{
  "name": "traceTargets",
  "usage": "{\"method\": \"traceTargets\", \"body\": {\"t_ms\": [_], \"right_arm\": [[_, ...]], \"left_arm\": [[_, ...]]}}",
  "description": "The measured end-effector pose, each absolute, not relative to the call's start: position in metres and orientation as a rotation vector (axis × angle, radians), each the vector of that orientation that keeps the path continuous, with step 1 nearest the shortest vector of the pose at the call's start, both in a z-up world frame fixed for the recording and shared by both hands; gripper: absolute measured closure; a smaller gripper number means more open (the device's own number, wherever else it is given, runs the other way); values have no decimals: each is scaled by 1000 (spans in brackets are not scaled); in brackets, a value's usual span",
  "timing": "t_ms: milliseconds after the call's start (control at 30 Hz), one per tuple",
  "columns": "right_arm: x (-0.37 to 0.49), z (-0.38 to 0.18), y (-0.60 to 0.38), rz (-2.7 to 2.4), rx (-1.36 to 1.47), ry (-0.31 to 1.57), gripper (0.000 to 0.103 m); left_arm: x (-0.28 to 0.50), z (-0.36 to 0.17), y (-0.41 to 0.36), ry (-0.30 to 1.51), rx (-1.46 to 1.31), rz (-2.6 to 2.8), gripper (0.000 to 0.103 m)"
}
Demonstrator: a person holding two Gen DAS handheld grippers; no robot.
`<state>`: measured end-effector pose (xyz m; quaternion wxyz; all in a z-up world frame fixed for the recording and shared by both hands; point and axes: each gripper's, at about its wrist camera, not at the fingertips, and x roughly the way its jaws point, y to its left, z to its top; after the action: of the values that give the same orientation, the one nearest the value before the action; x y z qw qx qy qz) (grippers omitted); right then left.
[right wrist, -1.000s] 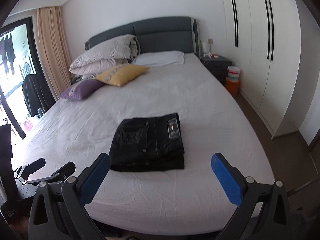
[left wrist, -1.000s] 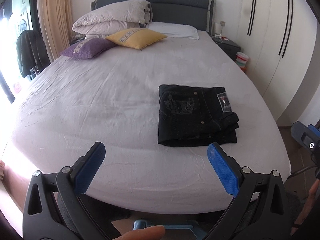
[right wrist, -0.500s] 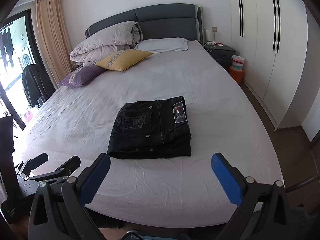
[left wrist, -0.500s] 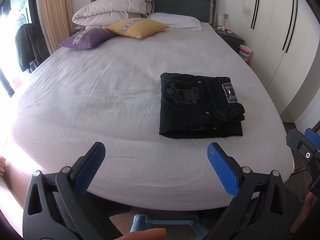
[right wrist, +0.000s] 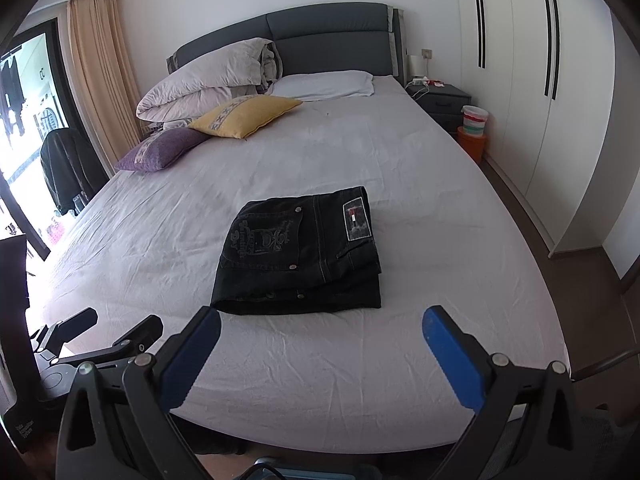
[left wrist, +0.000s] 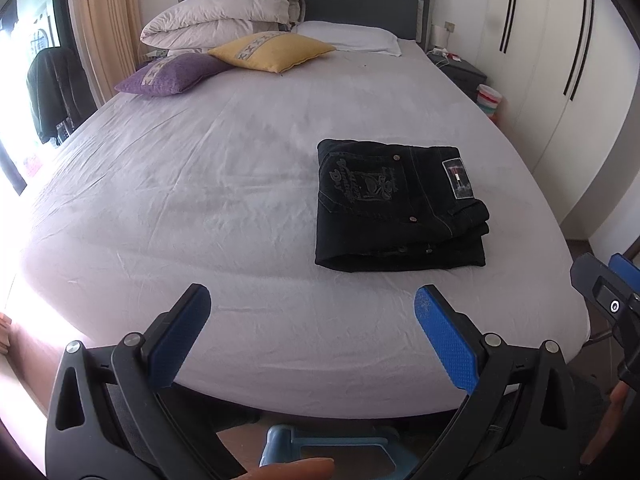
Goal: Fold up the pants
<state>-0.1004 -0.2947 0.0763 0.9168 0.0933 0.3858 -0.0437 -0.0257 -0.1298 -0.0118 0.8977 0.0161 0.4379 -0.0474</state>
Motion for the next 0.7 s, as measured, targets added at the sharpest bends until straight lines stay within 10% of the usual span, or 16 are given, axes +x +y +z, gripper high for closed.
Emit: {"method": "traceTargets", "body": {"t_ms": [700], "right_arm": [[-102,75,-294,-91,192,799,0]], "left_arm": [[-26,-15,-131,917,34,-103,0]]}}
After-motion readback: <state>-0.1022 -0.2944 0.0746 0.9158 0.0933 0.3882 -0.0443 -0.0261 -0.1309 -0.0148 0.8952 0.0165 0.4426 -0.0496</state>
